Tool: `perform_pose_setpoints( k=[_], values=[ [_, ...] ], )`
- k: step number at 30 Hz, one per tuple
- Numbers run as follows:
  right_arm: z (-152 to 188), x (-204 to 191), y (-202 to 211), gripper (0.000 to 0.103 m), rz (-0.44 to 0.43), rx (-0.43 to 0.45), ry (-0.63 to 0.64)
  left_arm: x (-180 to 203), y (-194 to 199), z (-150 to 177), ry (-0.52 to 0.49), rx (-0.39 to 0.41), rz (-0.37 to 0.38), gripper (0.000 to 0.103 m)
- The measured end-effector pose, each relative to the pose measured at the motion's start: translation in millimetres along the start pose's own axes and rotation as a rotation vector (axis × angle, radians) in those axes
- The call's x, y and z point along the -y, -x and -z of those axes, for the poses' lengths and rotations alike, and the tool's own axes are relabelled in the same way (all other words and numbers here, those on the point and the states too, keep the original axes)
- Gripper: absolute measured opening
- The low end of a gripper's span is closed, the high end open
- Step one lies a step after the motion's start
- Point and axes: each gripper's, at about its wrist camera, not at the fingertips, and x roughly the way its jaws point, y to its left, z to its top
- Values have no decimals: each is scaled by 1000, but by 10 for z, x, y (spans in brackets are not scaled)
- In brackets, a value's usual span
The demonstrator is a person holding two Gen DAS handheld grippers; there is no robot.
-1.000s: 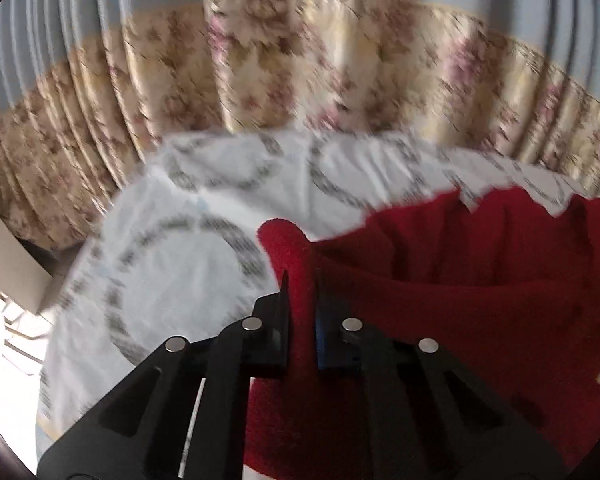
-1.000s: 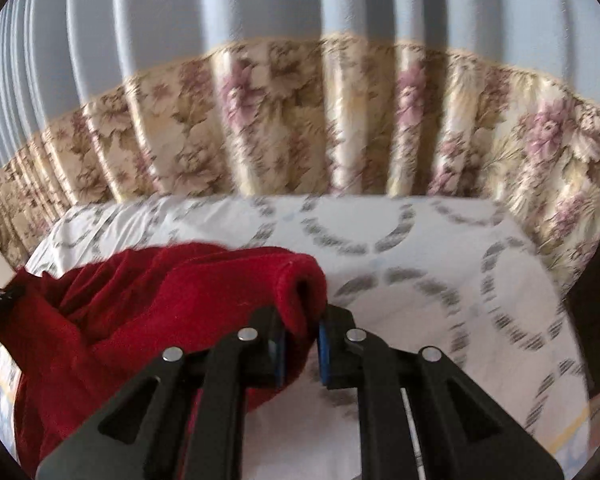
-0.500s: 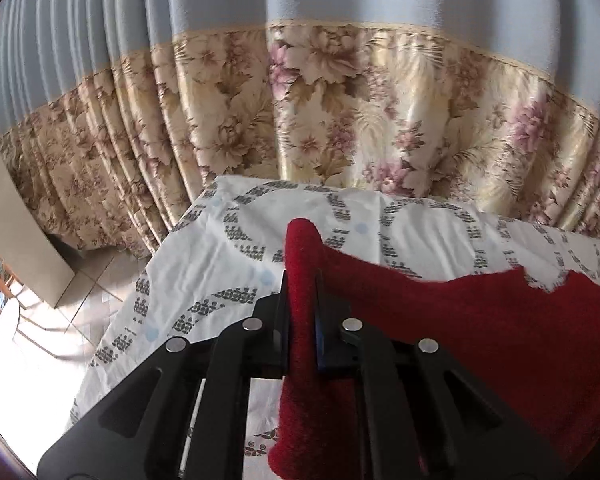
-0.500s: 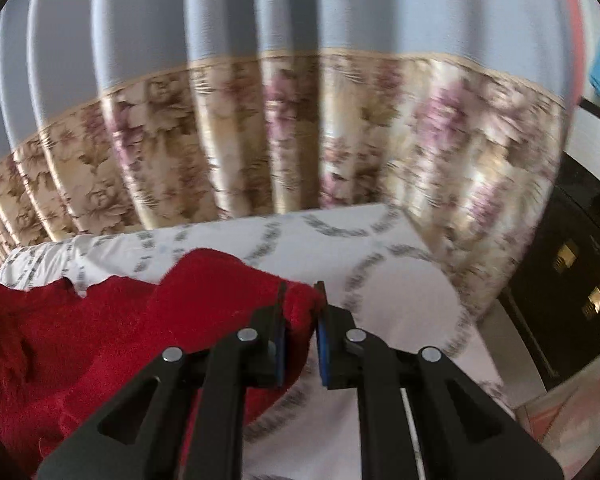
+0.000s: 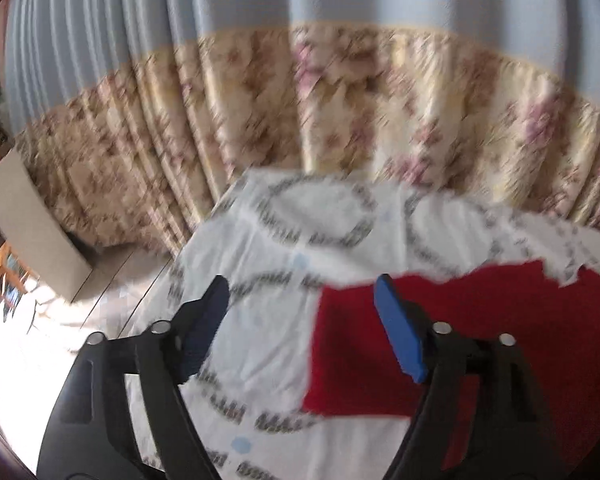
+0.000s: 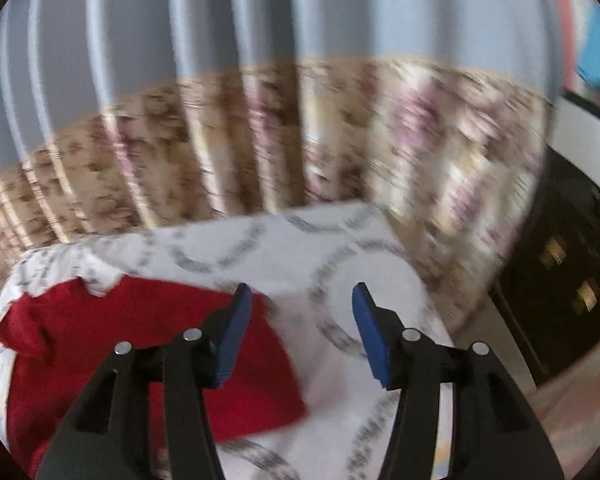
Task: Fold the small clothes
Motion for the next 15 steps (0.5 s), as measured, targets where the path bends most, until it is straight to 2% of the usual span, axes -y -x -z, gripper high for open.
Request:
perform_pose_setpoints(
  k=[1, 3, 7, 9, 11, 15],
  values=[
    [-72, -98, -45, 55, -31, 1, 12, 79, -12, -66, -15, 5, 8, 82],
    [-195, -355, -210, 70, -88, -10, 47, 294, -71, -193, -37, 12, 46, 85],
    [-247, -989, -805, 71, -206, -94, 56, 839, -322, -240, -57, 0, 136, 92],
    [-183, -1276, -1077, 71, -226, -151, 57, 1127, -516, -185, -79, -45, 189, 92],
    [-95, -1549, -1260, 71, -243, -195, 74, 1343, -646, -103, -105, -78, 192, 92],
    [126, -1984, -1588, 78, -209, -253, 152, 1684, -883, 46, -158, -127, 205, 92]
  ],
)
